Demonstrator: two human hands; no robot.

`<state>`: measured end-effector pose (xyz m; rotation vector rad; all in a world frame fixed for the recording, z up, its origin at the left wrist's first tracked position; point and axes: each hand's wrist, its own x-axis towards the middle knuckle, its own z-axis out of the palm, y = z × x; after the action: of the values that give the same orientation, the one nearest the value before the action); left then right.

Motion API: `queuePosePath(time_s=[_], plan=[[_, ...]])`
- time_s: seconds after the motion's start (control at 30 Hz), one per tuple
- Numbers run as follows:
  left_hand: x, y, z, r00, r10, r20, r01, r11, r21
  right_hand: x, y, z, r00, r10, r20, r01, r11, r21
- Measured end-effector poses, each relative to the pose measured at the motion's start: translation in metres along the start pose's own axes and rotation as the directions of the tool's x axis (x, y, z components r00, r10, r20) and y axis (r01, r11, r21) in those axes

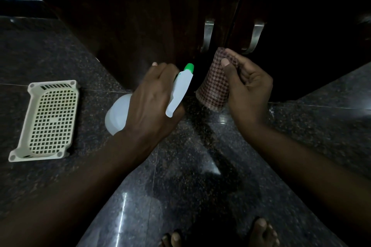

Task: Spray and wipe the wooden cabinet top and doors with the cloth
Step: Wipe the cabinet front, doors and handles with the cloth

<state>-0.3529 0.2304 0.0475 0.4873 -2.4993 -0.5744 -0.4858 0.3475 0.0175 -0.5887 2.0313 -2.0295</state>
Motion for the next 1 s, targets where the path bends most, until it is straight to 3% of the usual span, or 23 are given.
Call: queuePosePath(time_s=[0.2,0.37,0.53,0.7,0.83,1.0], plan=[[-0.001,0.006,-0.003,1.000,0.009,-0.001,-0.009,0.999,-0.040,0.012,-0.027,0.019,0.997,-0.061,-0.052,0.065,0.995,0.072],[0.000,0.005,-0.005,1.000,0.003,0.010,-0.003,0.999,-0.044,0.019,-0.031,0.023,0.924,-0.381,0.013,0.381,0.923,-0.054],[0.002,0.005,-0.006,1.000,0.010,0.012,-0.009,0.998,-0.059,0.033,-0.016,0.028,0.706,-0.659,0.259,0.708,0.673,-0.214],[-0.001,0.002,-0.005,1.000,-0.012,0.012,0.013,0.999,-0.047,0.043,0.004,0.013,0.471,-0.681,0.561,0.878,0.297,-0.377],[-0.002,0.000,-0.008,0.999,-0.025,0.022,0.026,0.998,-0.063,0.043,0.010,0.008,0.432,-0.582,0.689,0.883,0.120,-0.453],[-0.001,0.002,-0.010,0.999,-0.041,0.002,0.041,0.997,-0.066,0.044,0.025,0.003,0.425,-0.495,0.758,0.868,-0.017,-0.497]])
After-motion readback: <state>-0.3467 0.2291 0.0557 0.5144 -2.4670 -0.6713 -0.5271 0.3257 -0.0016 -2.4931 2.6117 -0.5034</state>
